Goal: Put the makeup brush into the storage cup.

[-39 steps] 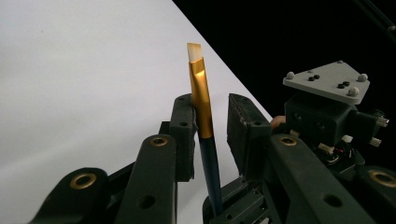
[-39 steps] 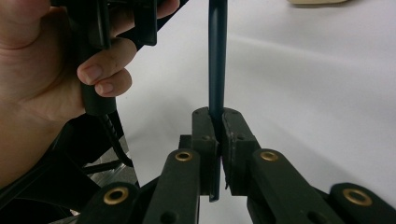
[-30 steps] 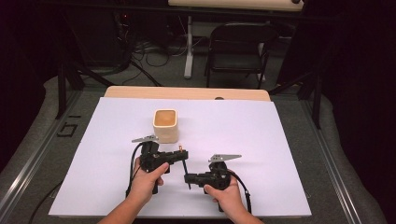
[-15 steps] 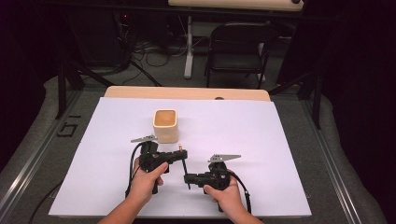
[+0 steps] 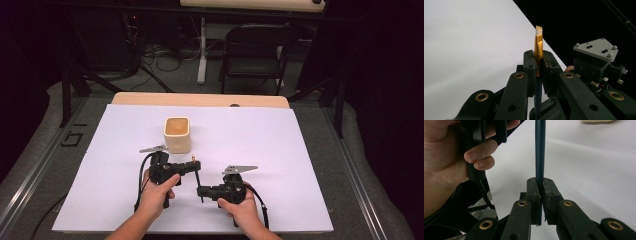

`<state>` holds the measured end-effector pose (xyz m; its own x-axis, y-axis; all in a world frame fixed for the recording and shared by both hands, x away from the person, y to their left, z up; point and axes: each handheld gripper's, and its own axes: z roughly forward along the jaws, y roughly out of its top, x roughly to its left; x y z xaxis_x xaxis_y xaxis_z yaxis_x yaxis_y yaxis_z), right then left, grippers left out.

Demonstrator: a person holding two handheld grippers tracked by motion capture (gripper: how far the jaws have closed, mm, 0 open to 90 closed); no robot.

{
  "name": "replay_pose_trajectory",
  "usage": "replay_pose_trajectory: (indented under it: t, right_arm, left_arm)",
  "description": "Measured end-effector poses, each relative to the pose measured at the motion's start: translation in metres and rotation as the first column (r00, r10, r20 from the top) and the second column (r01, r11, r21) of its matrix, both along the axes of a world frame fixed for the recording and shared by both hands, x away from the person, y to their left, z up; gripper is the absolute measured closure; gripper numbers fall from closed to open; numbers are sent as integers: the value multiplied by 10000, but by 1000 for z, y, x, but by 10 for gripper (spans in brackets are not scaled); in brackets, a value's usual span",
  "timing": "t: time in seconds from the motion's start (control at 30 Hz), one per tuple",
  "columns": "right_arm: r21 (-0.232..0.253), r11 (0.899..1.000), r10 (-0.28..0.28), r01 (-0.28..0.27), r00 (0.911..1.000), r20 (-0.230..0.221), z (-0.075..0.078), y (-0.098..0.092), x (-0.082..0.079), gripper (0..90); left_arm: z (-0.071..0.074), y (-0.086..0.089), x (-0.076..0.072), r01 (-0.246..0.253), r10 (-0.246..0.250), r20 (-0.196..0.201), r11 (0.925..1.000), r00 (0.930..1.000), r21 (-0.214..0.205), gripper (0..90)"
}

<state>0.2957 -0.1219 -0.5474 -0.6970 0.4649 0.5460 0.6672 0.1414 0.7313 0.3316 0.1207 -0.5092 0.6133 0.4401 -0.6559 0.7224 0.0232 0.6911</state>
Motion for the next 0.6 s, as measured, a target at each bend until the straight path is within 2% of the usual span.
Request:
replay_pose_trajectory:
  t: [0.33,0.6]
  right_arm:
    - [-27,10000,16,-16,9998,200,1,1,0,846]
    - [-297,9996,39,-23,9985,541,4,2,-1,848]
  left_arm:
    - [4,0,-2,15,-17,216,10000,9998,58,834]
    - [7,0,-3,62,-73,454,9997,9989,240,835]
